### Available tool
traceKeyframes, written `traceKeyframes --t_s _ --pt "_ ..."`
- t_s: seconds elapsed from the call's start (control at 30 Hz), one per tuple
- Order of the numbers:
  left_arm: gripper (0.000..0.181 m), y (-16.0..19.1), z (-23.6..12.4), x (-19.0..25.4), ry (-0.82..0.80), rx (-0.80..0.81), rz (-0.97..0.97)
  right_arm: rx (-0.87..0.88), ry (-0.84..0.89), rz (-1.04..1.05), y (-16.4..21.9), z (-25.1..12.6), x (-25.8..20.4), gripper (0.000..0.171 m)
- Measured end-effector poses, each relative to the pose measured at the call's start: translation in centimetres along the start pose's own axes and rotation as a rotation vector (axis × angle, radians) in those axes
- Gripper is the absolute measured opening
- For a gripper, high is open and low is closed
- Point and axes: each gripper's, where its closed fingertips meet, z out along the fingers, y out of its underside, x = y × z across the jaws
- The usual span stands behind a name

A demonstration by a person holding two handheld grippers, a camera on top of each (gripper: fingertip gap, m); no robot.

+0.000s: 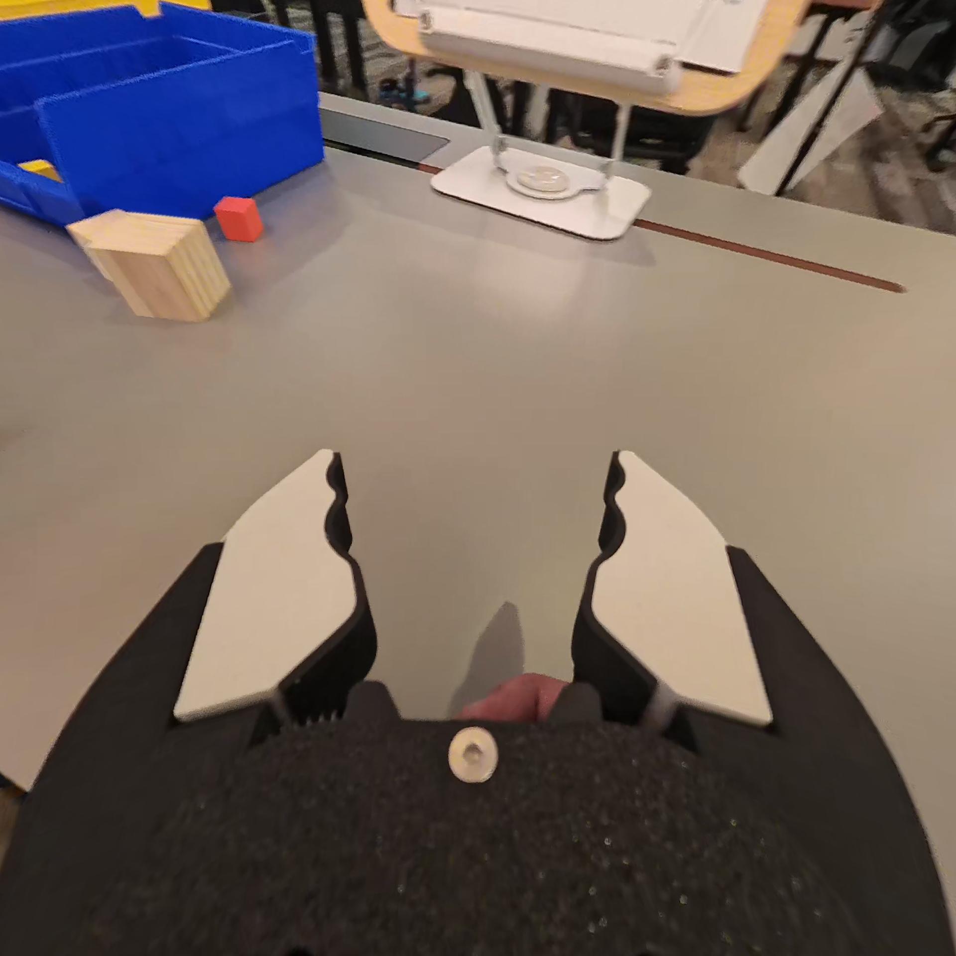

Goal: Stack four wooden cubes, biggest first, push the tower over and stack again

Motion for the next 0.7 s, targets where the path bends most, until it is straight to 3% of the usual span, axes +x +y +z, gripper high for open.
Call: traceKeyframes --t_s 0.27,0.37,0.53,0.7 --pt "0.087 -0.6 0.9 -0.3 0.021 -0.011 -0.013 -0.056 -0.262 -0.210 -5.7 9.9 -9.9 0.095" --pt "0.086 -0.7 1.4 -0.6 0.011 -0.019 -0.002 -0.054 -0.285 -0.252 -7.2 12.4 -11.4 0.095" --pt "0.085 -1.1 3.9 -0.7 0.002 -0.068 0.020 -0.039 -0.249 -0.218 -7.3 13.0 -10.0 0.094" --pt "0.089 -2.6 7.6 -0.7 -0.072 -0.095 -0.016 -0.046 -0.125 -0.138 -4.1 10.3 -4.7 0.092"
